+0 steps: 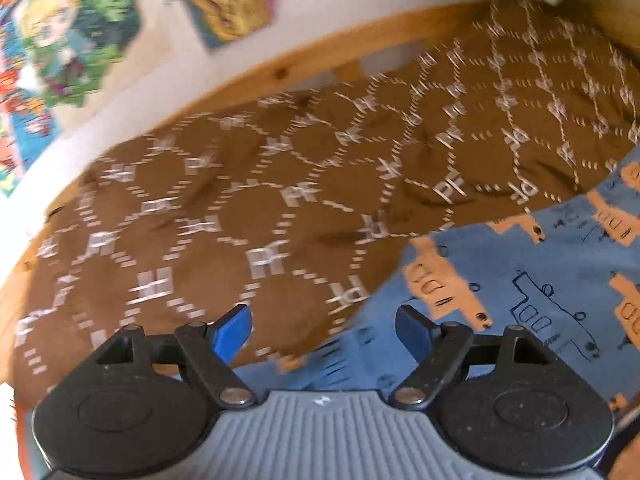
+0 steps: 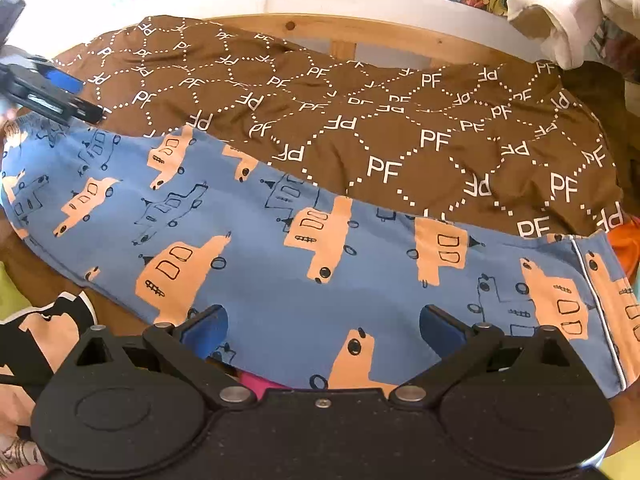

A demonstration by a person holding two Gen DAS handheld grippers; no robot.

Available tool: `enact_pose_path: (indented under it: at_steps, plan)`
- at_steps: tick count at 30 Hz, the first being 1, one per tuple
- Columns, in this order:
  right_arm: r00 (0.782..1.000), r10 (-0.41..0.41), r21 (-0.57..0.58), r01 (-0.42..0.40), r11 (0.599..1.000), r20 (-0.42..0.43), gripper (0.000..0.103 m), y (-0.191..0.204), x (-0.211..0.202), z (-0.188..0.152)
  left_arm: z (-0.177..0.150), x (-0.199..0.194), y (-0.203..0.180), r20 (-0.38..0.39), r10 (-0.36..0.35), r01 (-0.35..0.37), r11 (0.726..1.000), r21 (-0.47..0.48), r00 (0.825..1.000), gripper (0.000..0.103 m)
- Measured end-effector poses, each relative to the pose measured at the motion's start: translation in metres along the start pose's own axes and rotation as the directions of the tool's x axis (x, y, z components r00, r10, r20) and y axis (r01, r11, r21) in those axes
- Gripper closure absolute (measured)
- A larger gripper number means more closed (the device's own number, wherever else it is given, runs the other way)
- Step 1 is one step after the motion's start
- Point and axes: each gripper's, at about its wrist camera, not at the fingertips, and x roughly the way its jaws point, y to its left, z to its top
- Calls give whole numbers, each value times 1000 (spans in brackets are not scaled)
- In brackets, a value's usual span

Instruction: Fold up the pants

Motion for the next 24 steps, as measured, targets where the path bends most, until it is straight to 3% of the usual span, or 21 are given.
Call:
enact_pose_path:
  at_steps: [4, 7, 10, 12, 14, 16, 18, 19, 22, 24]
  plan:
    - [998, -30, 1, 30, 1000, -53, 1, -4, 9, -5, 0, 54, -16, -135, 84, -83, 996, 17, 987, 18]
    - [1000, -10, 44, 11, 999, -21, 1, -14, 2, -7, 3, 54, -12, -147, 72, -79, 996, -38, 986, 16]
    - [998, -19, 74, 14, 997, 67, 1, -28, -21, -10, 14, 42, -20, -115, 100, -103, 995, -17, 988, 15]
    - [992, -74, 135, 61, 989, 98, 1, -45, -35, -14, 28, 35, -29, -70, 56, -58, 998, -33, 996, 14]
    - [984, -151, 230, 125, 965, 100, 1, -64, -46, -20, 47, 28, -43, -24, -37, 35, 997, -67, 999, 13]
    - [971, -219, 346, 176, 922, 91, 1, -84, -57, -26, 71, 25, -66, 19, -160, 161, 983, -93, 987, 11]
    - [964, -254, 443, 194, 875, 81, 1, -104, -67, -35, 96, 25, -99, 50, -298, 301, 950, -88, 953, 11]
    - [964, -254, 468, 188, 864, 81, 1, -112, -71, -39, 109, 22, -118, 66, -366, 370, 927, -61, 928, 11]
    - [963, -261, 501, 192, 844, 71, 1, -130, -77, -47, 142, 12, -177, 133, -524, 522, 851, 54, 841, 11]
    - [965, -249, 520, 171, 837, 83, 1, -139, -79, -49, 159, 10, -213, 135, -608, 598, 794, 110, 782, 11]
